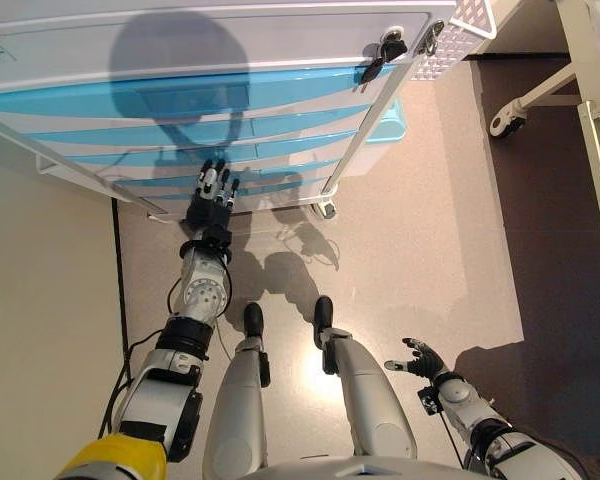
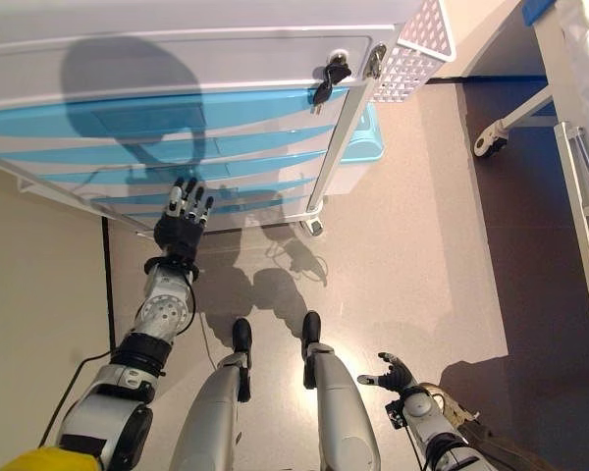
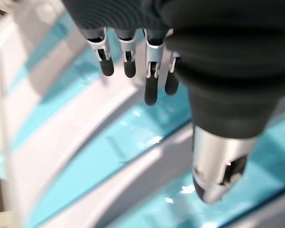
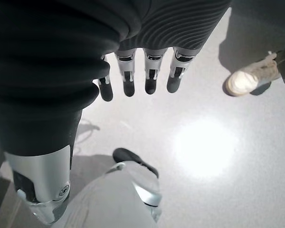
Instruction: Open the drawer and pick up the medicine
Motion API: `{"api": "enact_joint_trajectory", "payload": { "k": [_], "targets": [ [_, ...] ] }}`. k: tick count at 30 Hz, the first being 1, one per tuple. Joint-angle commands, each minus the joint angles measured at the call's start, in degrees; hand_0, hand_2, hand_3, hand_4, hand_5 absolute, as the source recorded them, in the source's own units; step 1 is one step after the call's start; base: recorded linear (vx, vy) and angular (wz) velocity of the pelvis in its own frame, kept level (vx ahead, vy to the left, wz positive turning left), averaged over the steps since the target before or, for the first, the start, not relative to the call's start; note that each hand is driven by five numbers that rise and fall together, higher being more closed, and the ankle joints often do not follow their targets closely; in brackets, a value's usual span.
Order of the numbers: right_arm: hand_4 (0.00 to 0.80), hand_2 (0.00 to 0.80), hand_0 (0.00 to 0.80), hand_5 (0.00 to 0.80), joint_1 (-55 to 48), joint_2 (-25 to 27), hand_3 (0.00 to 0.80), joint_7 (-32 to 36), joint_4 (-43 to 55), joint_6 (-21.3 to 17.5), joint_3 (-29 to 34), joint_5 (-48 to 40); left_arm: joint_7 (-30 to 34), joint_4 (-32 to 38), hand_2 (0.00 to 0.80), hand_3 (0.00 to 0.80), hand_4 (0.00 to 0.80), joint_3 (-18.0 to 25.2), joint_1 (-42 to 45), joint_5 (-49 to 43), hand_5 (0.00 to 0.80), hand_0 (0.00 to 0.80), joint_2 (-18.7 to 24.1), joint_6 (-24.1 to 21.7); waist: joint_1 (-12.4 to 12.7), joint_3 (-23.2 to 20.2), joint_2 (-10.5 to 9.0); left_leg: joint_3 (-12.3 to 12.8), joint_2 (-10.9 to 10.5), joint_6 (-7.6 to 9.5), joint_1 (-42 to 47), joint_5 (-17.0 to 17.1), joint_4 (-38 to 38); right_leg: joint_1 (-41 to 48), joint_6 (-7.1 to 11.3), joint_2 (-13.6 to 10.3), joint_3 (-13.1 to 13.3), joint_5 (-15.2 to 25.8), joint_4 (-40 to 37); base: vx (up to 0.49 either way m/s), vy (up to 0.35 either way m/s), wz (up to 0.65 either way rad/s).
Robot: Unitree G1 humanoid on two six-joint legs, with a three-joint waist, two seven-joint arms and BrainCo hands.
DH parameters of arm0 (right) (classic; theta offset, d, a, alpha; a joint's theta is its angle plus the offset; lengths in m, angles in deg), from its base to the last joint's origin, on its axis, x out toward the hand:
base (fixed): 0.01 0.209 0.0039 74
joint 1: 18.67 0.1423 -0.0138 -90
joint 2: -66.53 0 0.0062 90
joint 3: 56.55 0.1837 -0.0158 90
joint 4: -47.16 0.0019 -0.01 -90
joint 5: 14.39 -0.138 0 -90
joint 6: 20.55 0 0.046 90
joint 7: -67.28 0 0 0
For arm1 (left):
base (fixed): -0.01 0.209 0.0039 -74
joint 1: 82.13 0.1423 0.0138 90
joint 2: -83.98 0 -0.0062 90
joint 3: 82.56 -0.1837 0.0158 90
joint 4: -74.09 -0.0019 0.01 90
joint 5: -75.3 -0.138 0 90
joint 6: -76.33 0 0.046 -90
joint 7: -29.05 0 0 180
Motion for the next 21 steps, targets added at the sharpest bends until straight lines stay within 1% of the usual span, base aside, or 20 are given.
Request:
{"api": "enact_joint_trajectory", "payload": {
  "k": [1,5,13,14,18,21],
  "targets": [
    [0.000,0.000,0.000,0.000,-2.6,3.7,0.000,-0.6,1.5,0.3,0.2,0.9,3.7,1.8,0.000,0.000,0.000,-1.1,-0.1,-5.0,0.000,0.000,0.9,0.7,-0.4,-0.8,1.13,-1.2,-2.8,2.12,-0.9,-1.3,-0.1,1.6,2.82,0.2,-0.3,3.1,-2.4,0.000,0.000,0.00],
    [0.000,0.000,0.000,0.000,-2.7,3.9,0.000,-0.4,1.3,0.3,0.6,0.9,4.8,0.9,0.000,0.000,0.000,-1.9,0.6,-5.7,0.000,0.000,1.1,1.6,-0.4,-0.7,1.29,-1.3,-2.8,2.06,-0.9,-1.1,-0.3,1.6,2.79,0.2,-0.4,3.2,-2.4,0.000,0.000,0.00],
    [0.000,0.000,0.000,0.000,-2.9,3.7,0.000,-0.7,1.0,0.3,0.9,0.8,3.4,-1.4,0.000,0.000,0.000,1.1,0.1,-3.5,0.000,0.000,-1.5,0.9,-0.5,-1.0,1.35,-1.1,-2.9,1.92,-0.9,-1.2,-0.3,1.5,2.74,0.1,-0.3,3.0,-2.2,0.000,0.000,0.00],
    [0.000,0.000,0.000,0.000,-3.0,3.5,0.000,-0.7,0.7,0.3,1.0,0.7,2.9,-1.6,0.000,0.000,0.000,2.2,-0.5,-2.3,0.000,0.000,-2.0,0.3,-0.5,-1.0,1.31,-1.2,-2.8,1.90,-0.9,-1.3,-0.4,1.5,2.74,0.1,-0.3,3.1,-2.3,0.007,-0.001,0.03],
    [0.000,0.000,0.000,0.000,-3.1,3.2,0.000,-1.0,0.5,0.3,0.9,0.5,1.8,-1.3,0.000,0.000,0.000,3.3,-1.6,-0.4,0.000,0.000,-2.8,-0.8,-0.6,-1.2,1.18,-1.2,-2.7,1.83,-0.9,-1.3,-0.5,1.4,2.78,0.1,-0.4,3.1,-2.5,0.001,-0.001,0.01],
    [0.000,0.000,0.000,0.000,-3.3,3.1,0.000,-1.1,0.5,0.3,0.7,0.4,-0.1,-0.5,0.000,0.000,0.000,4.9,-3.3,2.0,0.000,0.000,-3.4,-3.0,-0.7,-1.4,0.98,-1.3,-2.6,1.75,-1.0,-1.4,-0.4,1.2,2.79,0.2,-0.3,3.0,-2.4,0.000,0.000,0.00]
  ]
}}
